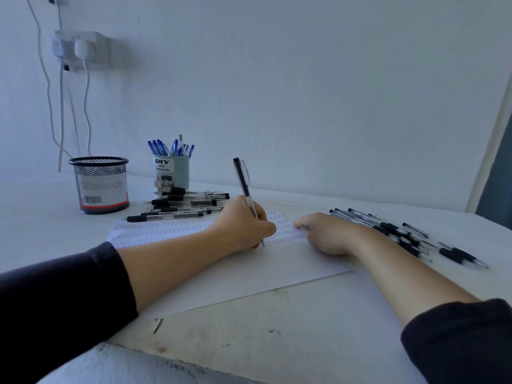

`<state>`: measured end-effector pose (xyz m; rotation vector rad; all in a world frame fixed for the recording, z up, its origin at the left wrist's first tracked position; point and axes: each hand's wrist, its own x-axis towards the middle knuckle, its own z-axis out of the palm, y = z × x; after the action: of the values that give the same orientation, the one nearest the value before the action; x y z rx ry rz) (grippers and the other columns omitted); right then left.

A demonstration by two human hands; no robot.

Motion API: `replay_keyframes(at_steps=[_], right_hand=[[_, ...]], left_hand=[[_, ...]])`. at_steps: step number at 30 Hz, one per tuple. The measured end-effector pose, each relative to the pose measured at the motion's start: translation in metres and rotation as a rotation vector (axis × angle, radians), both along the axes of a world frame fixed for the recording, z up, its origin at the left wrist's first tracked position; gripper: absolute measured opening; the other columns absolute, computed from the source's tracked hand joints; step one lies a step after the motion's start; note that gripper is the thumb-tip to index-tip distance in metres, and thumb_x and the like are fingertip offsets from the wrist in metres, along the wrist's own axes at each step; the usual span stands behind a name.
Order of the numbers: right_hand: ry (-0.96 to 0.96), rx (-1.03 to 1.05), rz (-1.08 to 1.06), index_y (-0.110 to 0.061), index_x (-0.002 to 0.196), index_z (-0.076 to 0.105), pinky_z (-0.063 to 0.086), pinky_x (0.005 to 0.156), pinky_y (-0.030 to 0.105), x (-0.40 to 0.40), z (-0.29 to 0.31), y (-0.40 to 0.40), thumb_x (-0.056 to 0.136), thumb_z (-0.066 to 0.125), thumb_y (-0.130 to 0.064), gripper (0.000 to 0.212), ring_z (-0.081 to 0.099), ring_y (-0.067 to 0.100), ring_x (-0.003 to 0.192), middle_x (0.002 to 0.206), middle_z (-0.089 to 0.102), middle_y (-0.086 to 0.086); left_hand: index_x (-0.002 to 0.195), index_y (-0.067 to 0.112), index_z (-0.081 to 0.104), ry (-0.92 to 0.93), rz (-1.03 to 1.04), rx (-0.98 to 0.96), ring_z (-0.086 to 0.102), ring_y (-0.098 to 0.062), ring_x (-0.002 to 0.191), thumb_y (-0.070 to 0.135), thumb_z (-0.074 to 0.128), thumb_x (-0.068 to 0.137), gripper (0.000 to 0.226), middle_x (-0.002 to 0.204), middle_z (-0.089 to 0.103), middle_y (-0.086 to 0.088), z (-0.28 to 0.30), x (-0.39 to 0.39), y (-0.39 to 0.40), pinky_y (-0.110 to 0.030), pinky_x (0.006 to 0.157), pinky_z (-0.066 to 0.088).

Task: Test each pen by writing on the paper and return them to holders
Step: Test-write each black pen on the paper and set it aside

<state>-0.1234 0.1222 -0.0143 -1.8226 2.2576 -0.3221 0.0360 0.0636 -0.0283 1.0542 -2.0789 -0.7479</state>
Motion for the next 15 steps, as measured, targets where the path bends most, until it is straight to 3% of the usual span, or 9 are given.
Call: replay_keyframes(at_steps=[5,10,13,15], right_hand=[[0.015,0.011,0.0,-0.02,0.132,0.052,0.036,0.101,0.03,-0.001,-0.001,-0.002,0.095,0.034,-0.001,0.045,0.047,0.023,0.125,0.139,0.049,0.005],[0.03,0.02,0.013,-0.021,0.135,0.048,0.034,0.1,0.027,-0.002,-0.001,-0.002,0.097,0.034,-0.005,0.044,0.044,0.02,0.128,0.143,0.045,0.001],[0.033,0.018,0.011,-0.02,0.134,0.05,0.035,0.099,0.027,-0.001,0.0,-0.002,0.097,0.033,-0.004,0.044,0.045,0.021,0.126,0.142,0.046,0.001],[0.033,0.016,0.007,-0.022,0.135,0.049,0.035,0.098,0.026,-0.001,0.0,-0.002,0.098,0.033,-0.006,0.043,0.045,0.021,0.126,0.142,0.045,0.001]], left_hand=[[0.053,0.011,0.056,0.016,0.007,0.018,0.043,-0.007,0.037,0.008,0.059,0.074,0.022,0.045,0.056,-0.001,0.0,0.0,-0.001,-0.014,0.043,0.036],[0.061,0.009,0.051,0.46,-0.031,0.27,0.039,-0.014,0.046,0.017,0.048,0.091,0.032,0.054,0.054,-0.006,0.012,0.008,-0.004,-0.021,0.043,0.03],[0.068,0.008,0.051,0.544,0.055,0.299,0.046,-0.015,0.061,0.013,0.043,0.091,0.025,0.068,0.053,-0.005,0.019,0.012,-0.009,-0.026,0.056,0.039],[0.078,0.008,0.051,0.554,0.089,0.302,0.046,-0.016,0.056,0.006,0.043,0.091,0.015,0.068,0.053,-0.006,0.021,0.014,-0.012,-0.025,0.051,0.039]])
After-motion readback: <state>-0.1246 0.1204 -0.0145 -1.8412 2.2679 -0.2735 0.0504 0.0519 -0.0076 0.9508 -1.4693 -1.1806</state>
